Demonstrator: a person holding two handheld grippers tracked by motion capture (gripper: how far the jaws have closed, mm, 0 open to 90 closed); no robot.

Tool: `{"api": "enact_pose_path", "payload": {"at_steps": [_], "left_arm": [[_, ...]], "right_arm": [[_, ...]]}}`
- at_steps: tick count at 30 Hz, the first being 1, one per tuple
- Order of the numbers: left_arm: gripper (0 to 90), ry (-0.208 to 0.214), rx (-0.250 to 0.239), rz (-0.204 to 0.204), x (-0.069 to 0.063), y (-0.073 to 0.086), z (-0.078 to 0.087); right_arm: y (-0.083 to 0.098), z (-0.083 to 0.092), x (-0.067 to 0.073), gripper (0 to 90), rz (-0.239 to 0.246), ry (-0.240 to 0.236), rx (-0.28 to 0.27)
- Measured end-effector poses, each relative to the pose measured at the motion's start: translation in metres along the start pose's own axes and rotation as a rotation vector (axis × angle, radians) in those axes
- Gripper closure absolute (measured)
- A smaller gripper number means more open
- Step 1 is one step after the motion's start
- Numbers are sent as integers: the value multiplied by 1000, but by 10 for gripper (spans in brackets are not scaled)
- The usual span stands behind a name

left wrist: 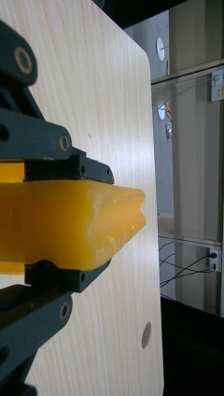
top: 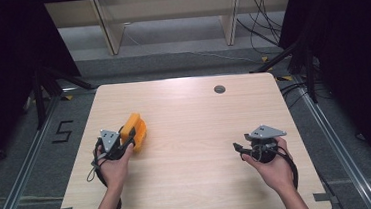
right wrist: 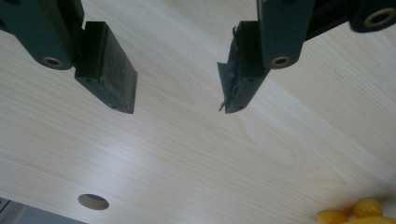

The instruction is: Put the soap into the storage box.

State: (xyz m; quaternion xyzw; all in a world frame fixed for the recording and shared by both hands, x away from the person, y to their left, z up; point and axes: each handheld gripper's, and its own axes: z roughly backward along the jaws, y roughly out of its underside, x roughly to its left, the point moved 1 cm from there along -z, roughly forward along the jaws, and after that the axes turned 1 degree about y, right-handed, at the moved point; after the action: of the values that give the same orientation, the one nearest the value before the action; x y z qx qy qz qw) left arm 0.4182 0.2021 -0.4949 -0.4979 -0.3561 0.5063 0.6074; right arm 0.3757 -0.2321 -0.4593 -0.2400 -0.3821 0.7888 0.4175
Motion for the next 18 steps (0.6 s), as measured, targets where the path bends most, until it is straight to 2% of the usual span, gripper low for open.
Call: {"api": "enact_pose_path", "payload": {"at_steps": [3,4,5,9,13,15,18], "left_arm": [[594,-2,19,-22,-1,-2,0],[592,-3,25,-21,-1,-3,0],[583,-4,32,-26,-1,-4,1],[498,-6,56,-45,-2,-14,3],[425,13,117,-20,-1,-23,3],[408,22,136,-31,1,-26,2],[400,30,166,-27,3,-30,1]], "right_arm": [[0,0,2,450,-17,-11,13],[0,0,0,450,6,-4,4],[0,0,0,450,6,-2,5],[0,0,0,450,6,-1,5],[0,0,0,448,0,0,4],[0,0,2,448,-19,-9,17],[0,0,0,447,5,-9,10]]}}
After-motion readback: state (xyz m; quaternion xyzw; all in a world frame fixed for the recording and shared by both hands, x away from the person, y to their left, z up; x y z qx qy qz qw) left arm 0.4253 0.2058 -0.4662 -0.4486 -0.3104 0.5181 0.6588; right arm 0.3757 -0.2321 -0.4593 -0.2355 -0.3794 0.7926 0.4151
